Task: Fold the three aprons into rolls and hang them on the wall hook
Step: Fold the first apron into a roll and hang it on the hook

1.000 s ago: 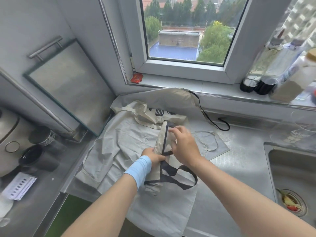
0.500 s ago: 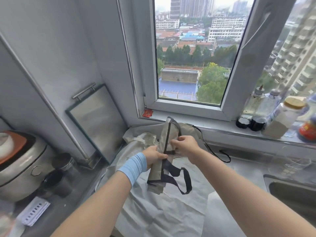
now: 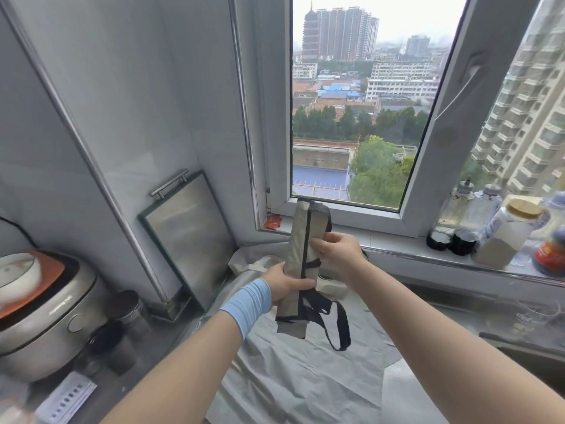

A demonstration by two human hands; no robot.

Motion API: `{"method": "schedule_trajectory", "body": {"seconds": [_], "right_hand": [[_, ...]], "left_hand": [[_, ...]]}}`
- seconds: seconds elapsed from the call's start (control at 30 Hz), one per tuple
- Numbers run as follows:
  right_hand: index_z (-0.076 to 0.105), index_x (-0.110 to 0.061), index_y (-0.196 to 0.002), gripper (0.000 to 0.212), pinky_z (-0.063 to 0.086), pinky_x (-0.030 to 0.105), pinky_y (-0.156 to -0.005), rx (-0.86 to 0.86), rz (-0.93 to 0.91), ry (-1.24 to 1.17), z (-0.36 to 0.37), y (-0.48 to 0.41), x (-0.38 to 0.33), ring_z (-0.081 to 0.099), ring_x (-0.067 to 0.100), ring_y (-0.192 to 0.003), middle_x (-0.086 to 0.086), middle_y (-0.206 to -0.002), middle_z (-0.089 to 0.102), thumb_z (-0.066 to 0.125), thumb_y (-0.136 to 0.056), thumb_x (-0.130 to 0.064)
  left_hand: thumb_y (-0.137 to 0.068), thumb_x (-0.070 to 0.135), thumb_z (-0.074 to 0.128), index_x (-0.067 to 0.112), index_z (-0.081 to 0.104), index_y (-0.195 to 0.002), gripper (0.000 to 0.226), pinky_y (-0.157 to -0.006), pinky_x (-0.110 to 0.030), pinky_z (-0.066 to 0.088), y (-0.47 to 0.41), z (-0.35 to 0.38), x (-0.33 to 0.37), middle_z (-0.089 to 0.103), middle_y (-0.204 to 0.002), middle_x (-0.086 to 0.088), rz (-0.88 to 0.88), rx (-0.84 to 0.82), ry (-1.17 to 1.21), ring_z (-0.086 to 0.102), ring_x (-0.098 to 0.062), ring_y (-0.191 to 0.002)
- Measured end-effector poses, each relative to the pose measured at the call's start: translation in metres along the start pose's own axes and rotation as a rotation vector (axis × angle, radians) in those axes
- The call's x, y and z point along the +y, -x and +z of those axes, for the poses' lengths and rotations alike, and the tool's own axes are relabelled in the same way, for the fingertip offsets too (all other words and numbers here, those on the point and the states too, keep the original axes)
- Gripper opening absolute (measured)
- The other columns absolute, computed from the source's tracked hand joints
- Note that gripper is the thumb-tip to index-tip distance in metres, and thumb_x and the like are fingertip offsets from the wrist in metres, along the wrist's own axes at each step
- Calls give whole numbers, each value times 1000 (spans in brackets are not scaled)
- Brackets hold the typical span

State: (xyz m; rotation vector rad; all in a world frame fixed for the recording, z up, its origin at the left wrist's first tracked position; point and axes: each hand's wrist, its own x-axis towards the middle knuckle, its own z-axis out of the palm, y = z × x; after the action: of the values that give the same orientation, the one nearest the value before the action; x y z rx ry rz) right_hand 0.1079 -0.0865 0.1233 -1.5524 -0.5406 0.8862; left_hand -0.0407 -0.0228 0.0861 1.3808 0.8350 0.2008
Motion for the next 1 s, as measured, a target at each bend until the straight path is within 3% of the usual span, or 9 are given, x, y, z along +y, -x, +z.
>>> {"method": "schedule_trajectory", "body": {"seconds": [0.1,0.17,0.27,0.37,0.43,0.53,0.63,0.87,1.0], "right_hand": [[54,-11,-125,51,51,41,-95,260,-151,434,2,-4,-4,61,22,-106,9,-120,63,74,-80,-23],[39,-12,-138,62,39,43,-107,434,-588,716,1,1,-6,44,25,-123,10,-134,45,65,-83,-17],[35,-15,-147,64,26,45,-117,146,-1031,1113,1,7,-7,24,27,-144,10,-155,27,49,-85,-28],[10,-20,-157,87,16,35,-120,-174,-664,1172,1,6,-3,9,18,-149,2,-163,10,51,-89,-56],[21,-26,-154,83,35,27,-103,-269,-424,984,0,7,-6,41,18,-132,-3,-147,43,59,-87,-56],[62,-32,-112,29,49,32,-79,-291,-405,723,2,6,-14,61,11,-86,-8,-97,69,68,-86,-43],[67,-35,-89,5,50,31,-70,-302,-430,646,5,1,-19,59,1,-67,-11,-78,70,70,-85,-36],[72,-19,-89,14,50,28,-51,-326,-300,557,-3,2,-35,64,19,-49,-1,-56,67,66,-90,-32],[69,0,-93,29,34,20,-40,-358,-243,512,-9,3,-47,46,11,-37,-1,-48,55,65,-92,-29]], "left_hand": [[-63,24,88,17,64,-110,53,-86,-31,55,-4,-5,10,73,-100,0,67,76,-176,68,-17,-94],[-66,21,87,17,62,-108,49,-73,-20,48,-5,-9,18,69,-99,2,92,143,-262,63,-14,-91],[-63,17,88,20,62,-100,45,-70,-22,47,-6,-14,27,67,-90,5,172,171,-296,60,-11,-81],[-64,2,83,21,61,-99,45,-67,-17,49,-5,-17,39,66,-81,8,313,64,-243,59,-3,-72],[-62,8,84,24,64,-97,44,-72,-22,53,-6,-21,47,67,-81,8,380,33,-378,61,-5,-74],[-56,21,90,30,66,-89,42,-76,-27,55,-7,-25,56,68,-82,7,434,118,-493,61,-7,-74],[-58,24,89,28,65,-91,41,-72,-23,54,-4,-23,66,68,-85,5,515,253,-627,62,-11,-76],[-51,41,87,23,38,-111,80,-81,-26,48,9,-31,85,45,-112,4,500,466,-763,52,-13,-94],[-56,50,85,30,37,-137,96,-101,-35,46,9,-41,92,49,-128,9,266,42,-776,51,-11,-116]]}}
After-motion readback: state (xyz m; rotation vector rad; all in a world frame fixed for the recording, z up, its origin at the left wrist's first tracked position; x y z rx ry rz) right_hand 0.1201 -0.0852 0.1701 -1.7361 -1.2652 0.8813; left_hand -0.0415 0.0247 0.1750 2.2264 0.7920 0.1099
